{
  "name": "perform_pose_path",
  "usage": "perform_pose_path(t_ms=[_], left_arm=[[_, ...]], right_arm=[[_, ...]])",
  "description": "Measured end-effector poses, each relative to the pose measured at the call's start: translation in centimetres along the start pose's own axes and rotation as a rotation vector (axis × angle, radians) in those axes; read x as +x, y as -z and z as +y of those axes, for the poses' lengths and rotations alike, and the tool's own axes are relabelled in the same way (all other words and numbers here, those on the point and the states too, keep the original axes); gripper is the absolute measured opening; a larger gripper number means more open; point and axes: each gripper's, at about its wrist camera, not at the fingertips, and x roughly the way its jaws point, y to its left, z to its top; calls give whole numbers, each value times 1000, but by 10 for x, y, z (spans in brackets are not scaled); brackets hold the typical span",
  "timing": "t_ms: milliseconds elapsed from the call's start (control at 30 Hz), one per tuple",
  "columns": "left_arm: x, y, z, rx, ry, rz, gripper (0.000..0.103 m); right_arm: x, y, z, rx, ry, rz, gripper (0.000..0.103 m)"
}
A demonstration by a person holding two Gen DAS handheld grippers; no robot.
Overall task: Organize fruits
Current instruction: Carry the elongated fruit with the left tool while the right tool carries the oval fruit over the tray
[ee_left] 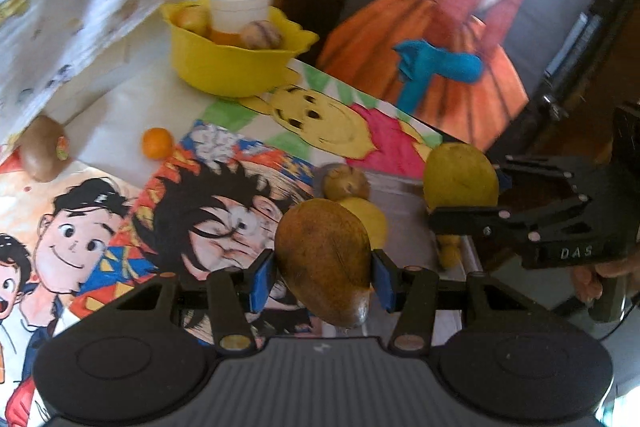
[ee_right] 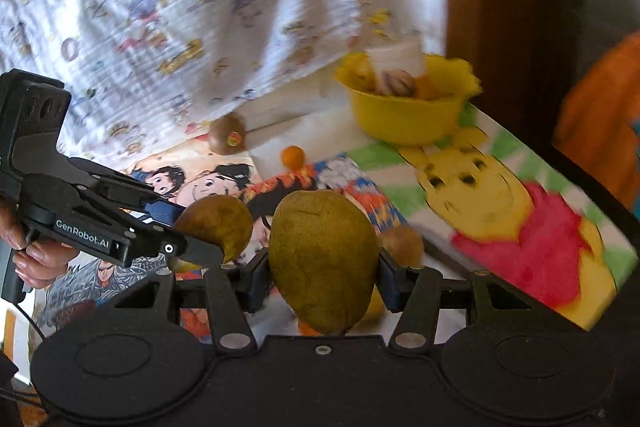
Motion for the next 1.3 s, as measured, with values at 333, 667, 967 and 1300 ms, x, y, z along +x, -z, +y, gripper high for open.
perform_pose_path(t_ms=[333, 667, 967, 1300], left_arm=[[24, 34, -29, 75, 95, 93, 54], [52, 49, -46, 106, 80, 134, 54], [67, 44, -38, 73, 48, 141, 55], [69, 44, -34, 66, 71, 142, 55]], right_arm=[[-28, 88, 19, 209, 211, -35, 55], [-19, 115, 16, 217, 343, -25, 55], [1, 107, 8, 135, 333, -6, 55], [12, 106, 3, 122, 340, 30, 55]])
